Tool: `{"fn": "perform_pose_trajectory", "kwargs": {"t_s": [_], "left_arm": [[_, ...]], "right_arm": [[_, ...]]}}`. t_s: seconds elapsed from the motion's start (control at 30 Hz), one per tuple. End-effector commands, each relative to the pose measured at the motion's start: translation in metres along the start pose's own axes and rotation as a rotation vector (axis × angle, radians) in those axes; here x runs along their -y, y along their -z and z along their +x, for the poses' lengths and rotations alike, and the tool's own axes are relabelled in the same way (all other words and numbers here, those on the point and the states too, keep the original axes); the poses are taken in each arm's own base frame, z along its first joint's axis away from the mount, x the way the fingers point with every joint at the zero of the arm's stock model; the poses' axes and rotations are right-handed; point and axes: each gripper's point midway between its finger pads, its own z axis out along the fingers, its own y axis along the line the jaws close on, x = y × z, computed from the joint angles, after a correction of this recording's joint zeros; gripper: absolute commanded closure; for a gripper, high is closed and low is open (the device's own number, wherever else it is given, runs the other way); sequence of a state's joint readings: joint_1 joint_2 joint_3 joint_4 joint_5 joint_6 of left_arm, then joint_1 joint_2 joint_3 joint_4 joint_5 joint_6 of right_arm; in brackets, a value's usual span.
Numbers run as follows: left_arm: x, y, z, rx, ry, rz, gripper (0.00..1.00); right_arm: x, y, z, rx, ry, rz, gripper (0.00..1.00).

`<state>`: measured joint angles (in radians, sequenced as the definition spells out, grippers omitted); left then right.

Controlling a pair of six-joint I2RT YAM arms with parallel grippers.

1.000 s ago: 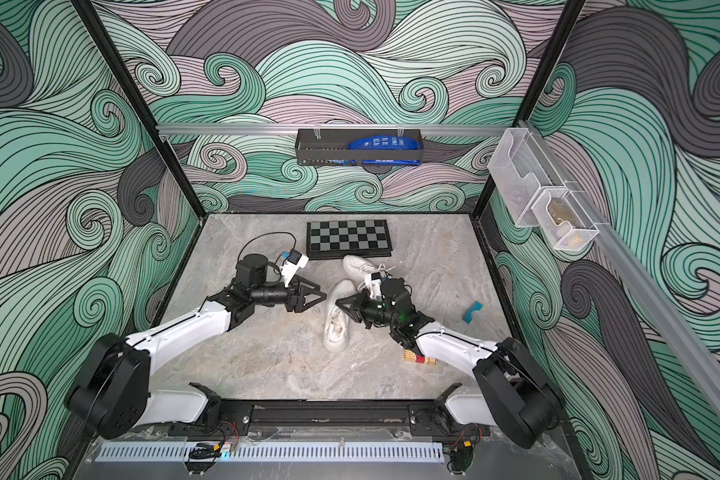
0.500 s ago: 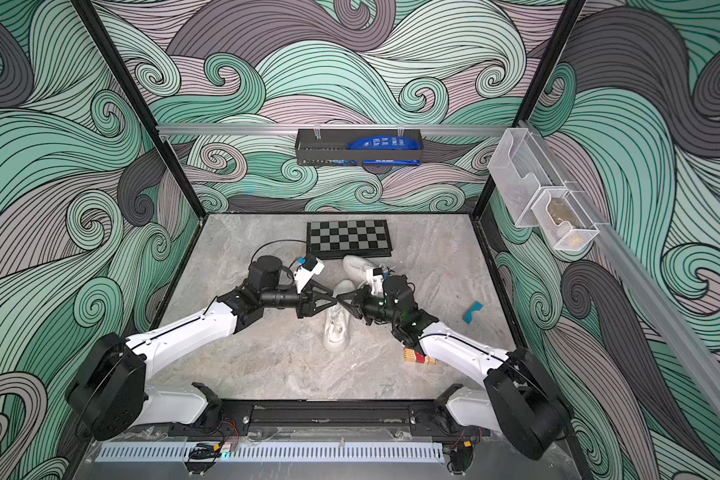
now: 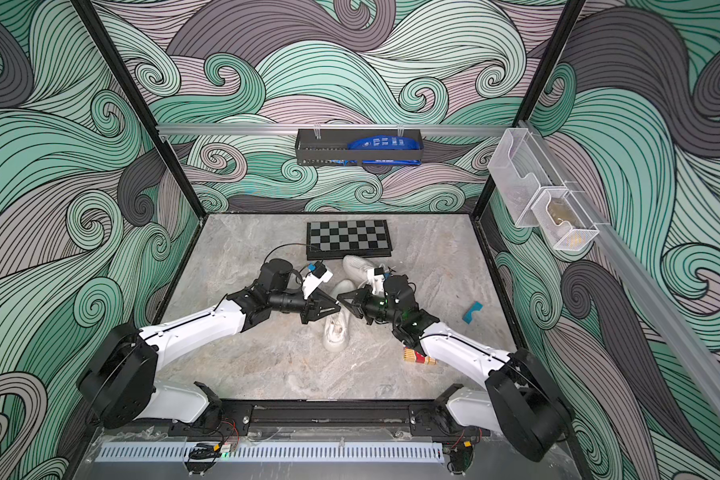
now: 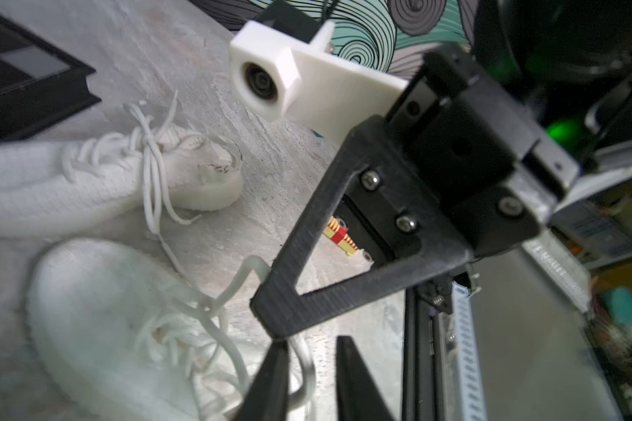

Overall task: Tie the shoes
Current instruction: Tie the shoelace on the shoe.

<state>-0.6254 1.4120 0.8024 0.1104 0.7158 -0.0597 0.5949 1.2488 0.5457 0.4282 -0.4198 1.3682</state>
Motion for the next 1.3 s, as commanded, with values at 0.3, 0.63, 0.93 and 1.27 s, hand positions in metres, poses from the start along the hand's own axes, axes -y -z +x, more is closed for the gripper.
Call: {"fn": "perform_pose_trajectory", "kwargs": {"t_s": [0.3, 0.63, 0.93, 1.27], "left_arm": [[-0.042, 0.031, -0.023, 0.078, 0.142, -0.248, 1.0], [-0.054, 0.058, -0.023, 0.086, 0.273, -0.244, 1.0], [-0.056, 0.055, -0.02, 0.069, 0.293, -0.223, 1.0], [-0.056, 0.053, -0.022, 0.059, 0.302, -0.2, 1.0]], "right_arm": [[-0.014, 0.021, -0.013, 0.048, 0.421, -0.043, 0.48], [0.049, 0.002, -0.025, -0.006, 1.026, 0.15, 0.62], [0.076, -0.029, -0.036, -0.108, 1.169, 0.208, 0.62], [0.09, -0.052, -0.032, -0.208, 1.187, 0.169, 0.62]]}}
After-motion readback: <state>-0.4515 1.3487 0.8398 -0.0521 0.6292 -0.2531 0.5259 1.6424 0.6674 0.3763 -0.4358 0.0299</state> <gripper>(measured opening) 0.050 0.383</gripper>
